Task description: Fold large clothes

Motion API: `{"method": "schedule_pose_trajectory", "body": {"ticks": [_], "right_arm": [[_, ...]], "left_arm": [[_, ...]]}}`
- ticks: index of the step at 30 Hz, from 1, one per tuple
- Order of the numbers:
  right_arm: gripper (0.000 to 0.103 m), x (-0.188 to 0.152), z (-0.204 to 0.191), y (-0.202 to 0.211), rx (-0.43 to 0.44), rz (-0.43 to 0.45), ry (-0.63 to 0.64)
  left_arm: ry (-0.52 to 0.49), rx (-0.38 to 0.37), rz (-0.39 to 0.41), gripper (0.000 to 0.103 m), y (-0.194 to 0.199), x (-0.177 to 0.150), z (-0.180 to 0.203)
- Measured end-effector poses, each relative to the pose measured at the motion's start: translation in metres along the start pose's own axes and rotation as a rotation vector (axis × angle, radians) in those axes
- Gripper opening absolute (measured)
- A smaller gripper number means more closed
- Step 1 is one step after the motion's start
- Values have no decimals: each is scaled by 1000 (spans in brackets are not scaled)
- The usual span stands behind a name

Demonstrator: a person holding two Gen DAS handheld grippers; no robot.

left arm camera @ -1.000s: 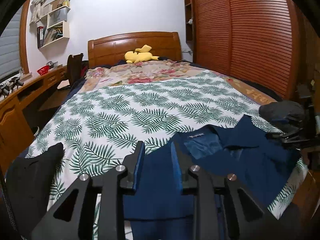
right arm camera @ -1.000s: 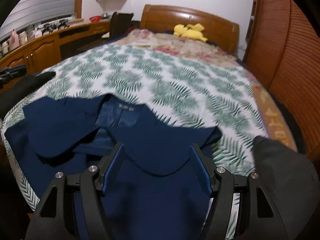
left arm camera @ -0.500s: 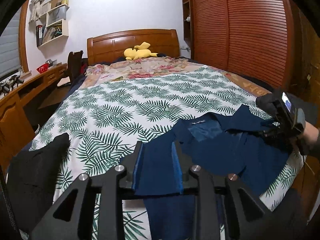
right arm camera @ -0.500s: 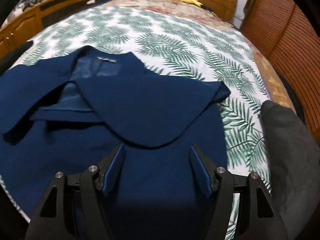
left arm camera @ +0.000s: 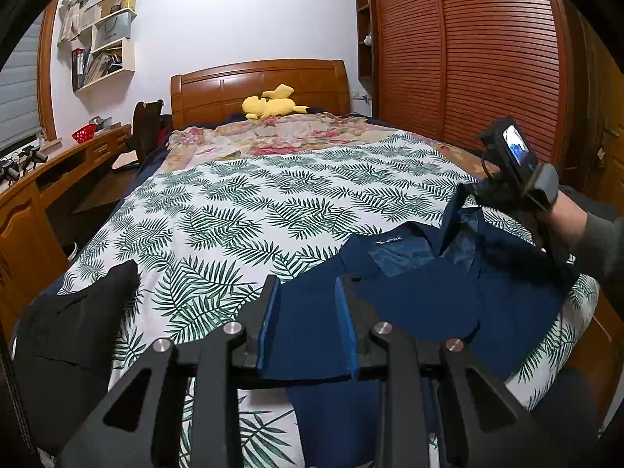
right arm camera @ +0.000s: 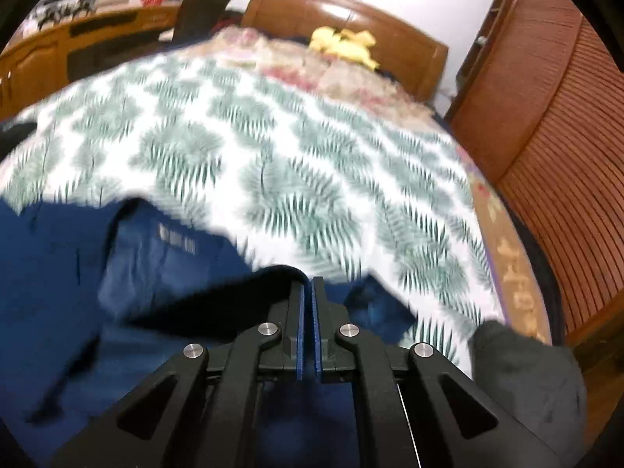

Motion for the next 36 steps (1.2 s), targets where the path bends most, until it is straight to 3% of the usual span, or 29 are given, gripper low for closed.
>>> {"method": "schedule_pose_trajectory", "body": {"ticks": [5,8,9,11,12,18,29,36], "right_arm": [[1,40,-12,5,1,70,0],[5,54,-24,5,15,58,-8],[10,56,-26,6,20,58,-18],[56,61,-32,14,51,84,-36],[63,62,-36,20,72,98,-40],[65,47,-68,43,192,101,-6],[65,-27,-167,94,455,58,148],[65,-51,-205,109,529,33,202]], "left_arm": [[11,2,7,27,2,1,-2],[11,2,5,27,2,1,-2],[9,4,4,27,1,1,-2],[8,8,-1,27,1,0,-3],[8,8,-5,27,1,0,-3],[23,11,1,27,4,2,-9],[36,24,-1,28,2,2,-14],[36,23,0,28,1,1,-14]]}}
Point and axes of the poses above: each gripper's, at about its wrist camera, not at the fingertips, and y roughly against the way its jaws point, z to its right, x to its top, the point moved 8 cm from there along -y, roughly the way its jaws point, and after that the axes turned 4 degrees about -x, right-handed, at the moved point
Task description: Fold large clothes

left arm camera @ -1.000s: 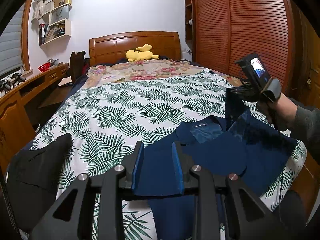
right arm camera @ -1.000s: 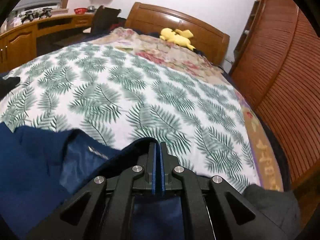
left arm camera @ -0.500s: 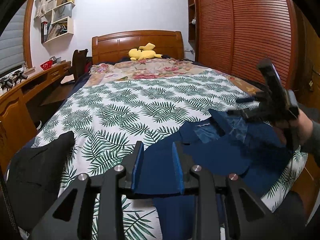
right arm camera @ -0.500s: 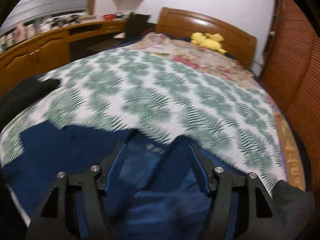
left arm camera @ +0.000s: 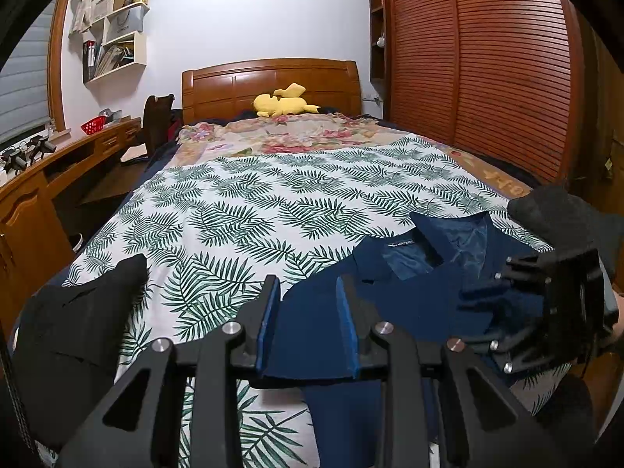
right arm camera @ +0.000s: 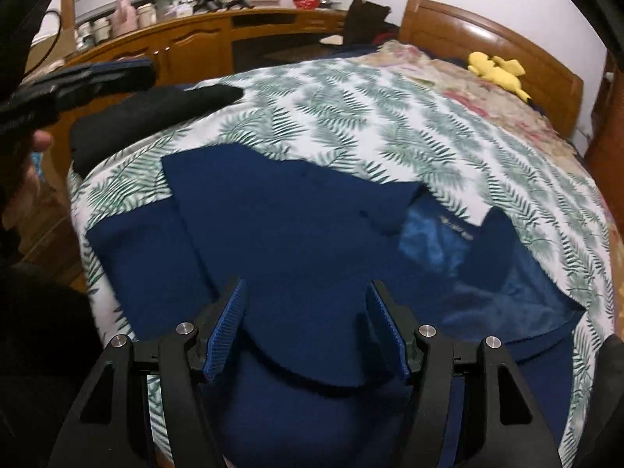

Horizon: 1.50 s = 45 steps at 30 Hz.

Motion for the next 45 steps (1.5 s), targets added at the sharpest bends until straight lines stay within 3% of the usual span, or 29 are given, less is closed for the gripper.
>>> {"method": "schedule_pose_trajectory", "body": {"ticks": [5,6,8,10,14,19,22,24,26,27,30,37,42,45], "right_arm": [[65,-11,-8,-10,-29,-49,57],[60,-13,-6,-14,-47,-66,66],[19,-12,-2,-18,-49,-74,79],[7,-5,4,-21,-70,-70,101],[6,26,26,-19,-117,-24,83],[5,80,75,-22,-259,51,41],[6,101,105,-32,-337,52,-7],[15,110,122,-37,-371,38,-50],[47,113,134,-38,-393,38,-89],[52,114,137,-35,-394,52,-108],[56,112,141,-26,-384,76,-141],[56,84,117,-34,-290,21,-88],[56,66,86,-51,-138,-22,-72],[56,60,64,-60,-102,-30,-34]], "left_arm": [[-2,2,-3,28,-1,0,0],[0,2,-3,28,0,0,-1],[1,3,-3,28,0,0,-2],[1,3,-2,28,1,0,-3],[1,1,-1,28,1,-1,-3],[0,2,-2,28,1,-1,-3],[-1,2,-6,28,1,-2,-5],[-4,2,-9,29,0,-3,-5],[-8,4,-13,29,0,-4,-6],[-9,4,-15,29,-1,-4,-6],[-6,3,-14,29,-1,-4,-7],[-11,0,-17,29,-3,-5,-4],[-10,2,-22,29,-5,-5,-4],[-8,5,-23,29,-5,-6,-7]]}}
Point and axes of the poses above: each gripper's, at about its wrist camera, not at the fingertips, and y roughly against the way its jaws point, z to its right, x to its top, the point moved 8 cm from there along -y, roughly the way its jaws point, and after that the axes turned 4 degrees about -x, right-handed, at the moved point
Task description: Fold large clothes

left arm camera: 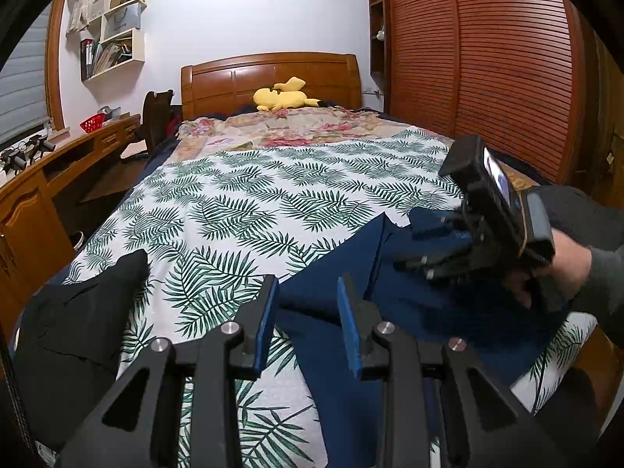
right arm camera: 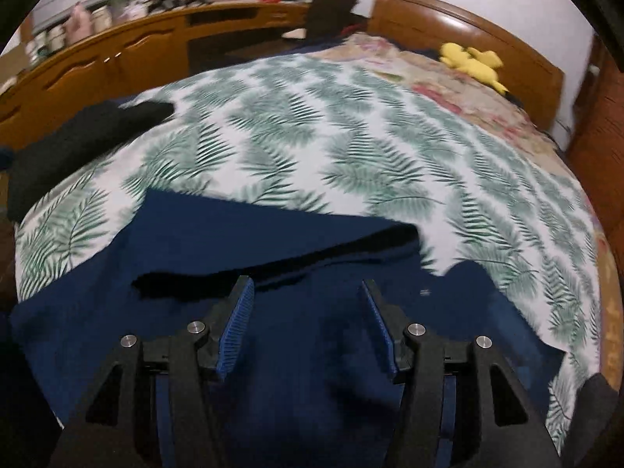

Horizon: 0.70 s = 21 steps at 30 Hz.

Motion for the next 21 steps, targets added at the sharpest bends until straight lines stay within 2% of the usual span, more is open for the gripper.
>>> {"method": "schedule_pose_trajectory", "body": {"ticks": [3,7,10,15,18,21], "right_arm": [[56,-6,-27,-5,60,-6,40],[56,-17,-53,-20,68,-73,127],[56,-22,-58,-39,21,-127,164],[56,1,-42,-66,-47,-135,120],[56,24,-29,-78,-90,-111,87],[56,61,-12,-64,-137,14,10]], "left_arm": [[4,5,-4,29,0,-2,-5],[16,16,-3,29,3,-4,-14],[23,20,-3,29,4,-6,-19],[22,27,-8,29,5,-10,-22],[20,32,-14,29,5,-12,-24],[18,35,-21,29,4,-14,-25]]}}
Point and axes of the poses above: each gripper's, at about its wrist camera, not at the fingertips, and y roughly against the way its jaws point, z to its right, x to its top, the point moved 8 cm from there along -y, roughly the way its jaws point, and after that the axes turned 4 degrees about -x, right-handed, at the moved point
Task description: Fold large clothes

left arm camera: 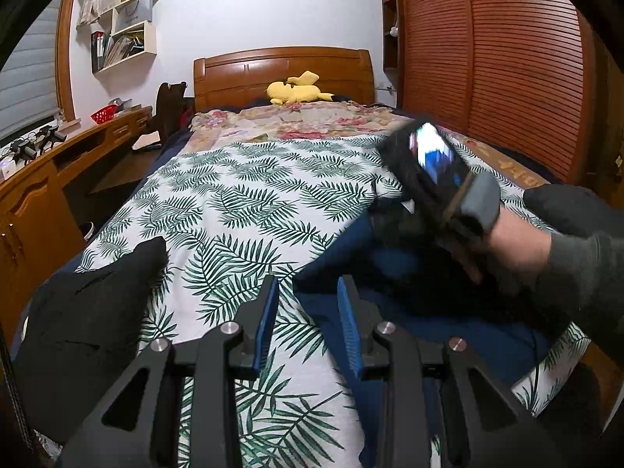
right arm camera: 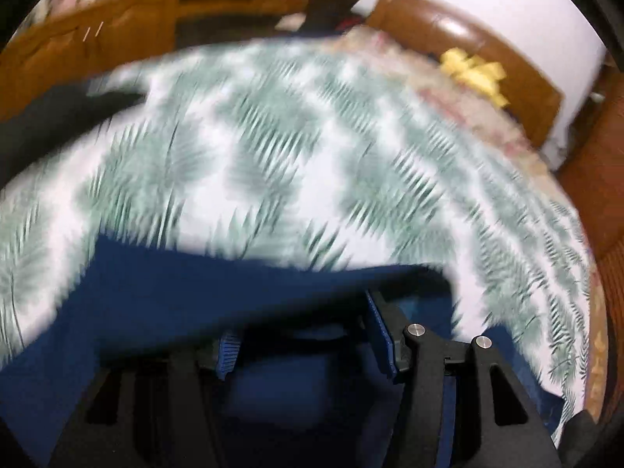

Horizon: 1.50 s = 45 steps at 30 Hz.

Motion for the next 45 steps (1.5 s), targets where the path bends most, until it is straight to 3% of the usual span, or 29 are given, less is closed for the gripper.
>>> {"method": "schedule_pose_trajectory", "body": {"ticks": [5,10,14,22,27,36,37,38,39,40,43,45], "right_arm": [[56,38,18,19,-20,80,-31],[56,36,34,33,-7,90,-24],[56,10,55,46,-5,75,-13],[56,-55,112,50,-52,-34,-49],[56,-90,131,45,-2,-103,-101],[56,-126,128,35,105,-196,-134],[45,-129,126,32,108,-209,-125],[19,-132,123,30,124,-217,-117],[6,-132,121,28,138,-221,-101],[1,-132,120,27,133,-216,-85],[0,-120,123,28,113,-155,-62],[0,-100,132,32,61,-68,-71]], "left_arm": [[-1,2,-4,29,0,-2,-1],[-7,-7,-3,29,-2,0,5],[-31,-21,-7,30,-6,1,18],[-61,-73,-9,30,-19,10,52],[-93,-99,-21,30,-30,13,80],[-119,-123,-49,30,-53,13,119],[-122,-127,-51,30,-54,13,122],[-123,-131,-51,30,-54,13,125],[-122,-133,-52,30,-54,13,126],[-121,-134,-54,30,-55,13,128],[-114,-129,-56,30,-59,13,127],[-106,-127,-58,30,-59,12,126]]}}
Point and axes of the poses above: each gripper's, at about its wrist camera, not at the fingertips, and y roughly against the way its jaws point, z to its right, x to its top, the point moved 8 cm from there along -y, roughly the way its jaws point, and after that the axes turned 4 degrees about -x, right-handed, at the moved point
